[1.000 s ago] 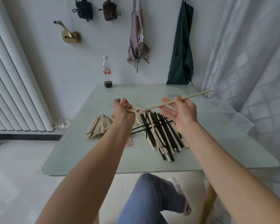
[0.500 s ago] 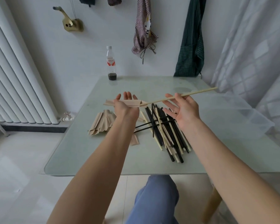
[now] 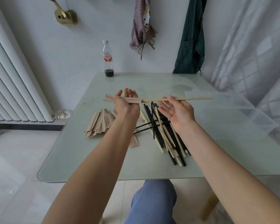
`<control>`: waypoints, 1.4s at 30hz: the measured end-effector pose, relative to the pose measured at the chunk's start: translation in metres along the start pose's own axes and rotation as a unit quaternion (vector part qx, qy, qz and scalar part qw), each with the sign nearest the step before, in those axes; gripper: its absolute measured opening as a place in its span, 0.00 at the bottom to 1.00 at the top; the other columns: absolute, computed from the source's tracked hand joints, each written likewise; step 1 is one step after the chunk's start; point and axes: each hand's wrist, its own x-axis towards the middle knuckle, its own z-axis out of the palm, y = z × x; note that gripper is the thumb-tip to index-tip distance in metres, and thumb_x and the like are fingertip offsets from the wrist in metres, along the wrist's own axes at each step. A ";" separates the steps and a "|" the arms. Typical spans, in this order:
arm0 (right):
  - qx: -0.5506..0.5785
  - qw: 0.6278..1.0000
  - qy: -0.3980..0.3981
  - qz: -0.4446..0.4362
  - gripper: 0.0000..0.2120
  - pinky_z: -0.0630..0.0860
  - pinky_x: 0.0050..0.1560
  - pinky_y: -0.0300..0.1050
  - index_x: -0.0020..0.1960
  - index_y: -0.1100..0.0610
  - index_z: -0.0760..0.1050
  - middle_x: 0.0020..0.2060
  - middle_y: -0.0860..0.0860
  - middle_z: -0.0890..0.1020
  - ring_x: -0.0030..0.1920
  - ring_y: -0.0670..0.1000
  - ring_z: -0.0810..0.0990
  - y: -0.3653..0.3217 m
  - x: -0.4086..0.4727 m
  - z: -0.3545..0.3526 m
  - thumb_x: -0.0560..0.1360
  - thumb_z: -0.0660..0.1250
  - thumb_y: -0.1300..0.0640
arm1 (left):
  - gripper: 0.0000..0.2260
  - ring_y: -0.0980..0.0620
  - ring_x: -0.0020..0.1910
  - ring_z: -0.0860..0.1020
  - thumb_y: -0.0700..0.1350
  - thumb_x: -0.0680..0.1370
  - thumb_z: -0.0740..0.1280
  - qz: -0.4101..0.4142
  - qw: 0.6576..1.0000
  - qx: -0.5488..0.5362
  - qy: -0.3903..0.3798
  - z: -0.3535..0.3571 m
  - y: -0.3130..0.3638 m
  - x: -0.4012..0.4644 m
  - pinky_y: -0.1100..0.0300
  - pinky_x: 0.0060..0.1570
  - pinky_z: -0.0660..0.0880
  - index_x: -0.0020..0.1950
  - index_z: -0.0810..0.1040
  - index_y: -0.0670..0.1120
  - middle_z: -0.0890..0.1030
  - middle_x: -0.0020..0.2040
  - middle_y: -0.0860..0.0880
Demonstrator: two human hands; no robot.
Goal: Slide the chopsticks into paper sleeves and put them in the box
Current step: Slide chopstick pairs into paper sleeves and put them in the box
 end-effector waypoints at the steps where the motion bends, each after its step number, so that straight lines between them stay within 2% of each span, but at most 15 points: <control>1: 0.005 1.000 -0.003 0.005 0.01 0.83 0.41 0.46 0.47 0.62 0.75 0.43 0.57 0.82 0.38 0.54 0.84 0.001 0.000 0.001 0.77 0.64 0.64 | 0.06 0.53 0.26 0.76 0.41 0.81 0.57 0.012 1.000 0.012 0.004 0.000 -0.001 -0.002 0.60 0.35 0.76 0.52 0.71 0.41 0.77 0.36 0.46; 4: 0.024 0.999 -0.024 0.023 0.03 0.83 0.42 0.46 0.44 0.63 0.74 0.41 0.59 0.81 0.35 0.53 0.84 0.004 -0.002 0.005 0.77 0.63 0.66 | 0.08 0.51 0.30 0.74 0.41 0.81 0.56 0.050 0.998 0.032 0.030 0.004 0.000 -0.004 0.61 0.35 0.76 0.45 0.71 0.42 0.76 0.37 0.44; 8: 0.034 0.996 -0.064 0.054 0.04 0.82 0.42 0.45 0.43 0.62 0.72 0.41 0.61 0.81 0.35 0.52 0.84 0.008 -0.004 0.010 0.77 0.62 0.68 | 0.11 0.51 0.30 0.75 0.45 0.82 0.54 0.081 0.994 0.046 0.058 0.008 0.005 0.000 0.61 0.34 0.76 0.45 0.71 0.43 0.78 0.38 0.44; 11: 0.044 0.995 -0.063 0.055 0.04 0.83 0.42 0.44 0.43 0.62 0.73 0.39 0.61 0.82 0.36 0.53 0.85 0.011 -0.003 0.010 0.77 0.63 0.67 | 0.12 0.53 0.37 0.76 0.50 0.81 0.54 0.088 0.970 0.216 0.068 0.008 0.004 -0.002 0.61 0.38 0.72 0.44 0.74 0.48 0.78 0.41 0.50; 13: 0.050 0.996 -0.051 0.044 0.04 0.83 0.42 0.44 0.43 0.63 0.73 0.38 0.60 0.82 0.36 0.53 0.85 0.011 0.000 0.011 0.76 0.63 0.67 | 0.08 0.54 0.39 0.74 0.47 0.79 0.57 0.081 0.940 0.324 0.062 0.004 -0.001 -0.006 0.61 0.39 0.69 0.45 0.75 0.49 0.76 0.41 0.51; 15: 0.049 0.998 -0.038 0.032 0.04 0.83 0.42 0.45 0.43 0.63 0.73 0.40 0.61 0.82 0.37 0.53 0.85 0.009 0.002 0.012 0.76 0.63 0.67 | 0.09 0.54 0.37 0.72 0.43 0.78 0.57 0.061 0.930 0.363 0.023 -0.003 -0.002 -0.008 0.62 0.38 0.68 0.46 0.76 0.47 0.74 0.41 0.50; 17: 0.046 0.998 -0.032 0.022 0.04 0.83 0.43 0.45 0.43 0.63 0.73 0.40 0.61 0.81 0.36 0.53 0.84 0.007 0.005 0.013 0.76 0.63 0.67 | 0.10 0.54 0.33 0.72 0.38 0.77 0.56 0.033 0.932 0.359 -0.029 -0.009 0.001 -0.009 0.64 0.34 0.70 0.45 0.77 0.43 0.74 0.40 0.46; 20: 0.041 0.999 -0.034 0.012 0.04 0.82 0.44 0.45 0.43 0.63 0.73 0.41 0.61 0.81 0.36 0.53 0.84 0.005 0.007 0.014 0.77 0.63 0.67 | 0.06 0.56 0.25 0.76 0.35 0.78 0.60 0.016 0.932 0.355 -0.070 -0.015 0.008 -0.006 0.67 0.32 0.76 0.49 0.76 0.37 0.77 0.37 0.45; 22: 0.031 0.999 -0.038 0.014 0.03 0.82 0.45 0.45 0.44 0.62 0.73 0.42 0.61 0.81 0.37 0.52 0.84 0.005 0.008 0.012 0.77 0.63 0.67 | 0.04 0.54 0.28 0.81 0.36 0.78 0.64 0.016 0.930 0.360 -0.076 -0.018 0.012 -0.006 0.66 0.37 0.80 0.51 0.75 0.35 0.80 0.39 0.44; 24: 0.022 0.998 -0.044 0.025 0.03 0.82 0.45 0.44 0.45 0.62 0.74 0.42 0.60 0.81 0.36 0.51 0.85 0.005 0.009 0.010 0.76 0.64 0.66 | 0.04 0.52 0.33 0.83 0.36 0.77 0.66 0.011 0.929 0.360 -0.078 -0.022 0.014 -0.008 0.64 0.40 0.81 0.48 0.75 0.35 0.81 0.43 0.42; 29: -0.003 0.997 -0.050 0.053 0.04 0.80 0.46 0.42 0.43 0.59 0.74 0.40 0.55 0.81 0.39 0.49 0.82 0.009 0.006 0.012 0.76 0.65 0.64 | 0.03 0.52 0.37 0.82 0.35 0.76 0.66 0.014 0.937 0.340 -0.074 -0.026 0.016 -0.017 0.64 0.42 0.81 0.44 0.76 0.36 0.80 0.43 0.43; 31: -0.016 0.997 -0.047 0.055 0.05 0.79 0.44 0.40 0.42 0.58 0.74 0.39 0.54 0.79 0.39 0.49 0.80 0.012 0.006 0.018 0.76 0.65 0.65 | 0.03 0.51 0.39 0.82 0.35 0.76 0.66 0.011 0.937 0.340 -0.073 -0.027 0.013 -0.020 0.63 0.43 0.81 0.44 0.76 0.36 0.80 0.43 0.43; 34: -0.017 0.997 -0.044 0.067 0.05 0.79 0.41 0.39 0.41 0.58 0.75 0.37 0.53 0.78 0.38 0.48 0.78 0.013 0.007 0.020 0.75 0.66 0.64 | 0.02 0.51 0.39 0.82 0.35 0.76 0.67 0.009 0.936 0.346 -0.068 -0.028 0.013 -0.022 0.63 0.43 0.81 0.44 0.76 0.36 0.80 0.43 0.43; 38: 0.030 0.997 -0.025 0.064 0.04 0.78 0.46 0.42 0.42 0.60 0.74 0.37 0.54 0.78 0.39 0.49 0.78 0.011 0.009 0.009 0.76 0.66 0.64 | 0.03 0.51 0.36 0.83 0.34 0.75 0.67 0.025 0.936 0.348 -0.050 -0.030 0.023 -0.017 0.64 0.39 0.81 0.45 0.76 0.35 0.80 0.43 0.42; 42: -0.002 0.997 -0.032 0.074 0.05 0.78 0.40 0.38 0.42 0.59 0.74 0.36 0.53 0.78 0.38 0.48 0.79 0.020 0.007 0.011 0.76 0.66 0.64 | 0.03 0.53 0.34 0.82 0.34 0.76 0.67 0.015 0.929 0.367 -0.051 -0.035 0.018 -0.021 0.64 0.41 0.81 0.43 0.76 0.35 0.80 0.41 0.43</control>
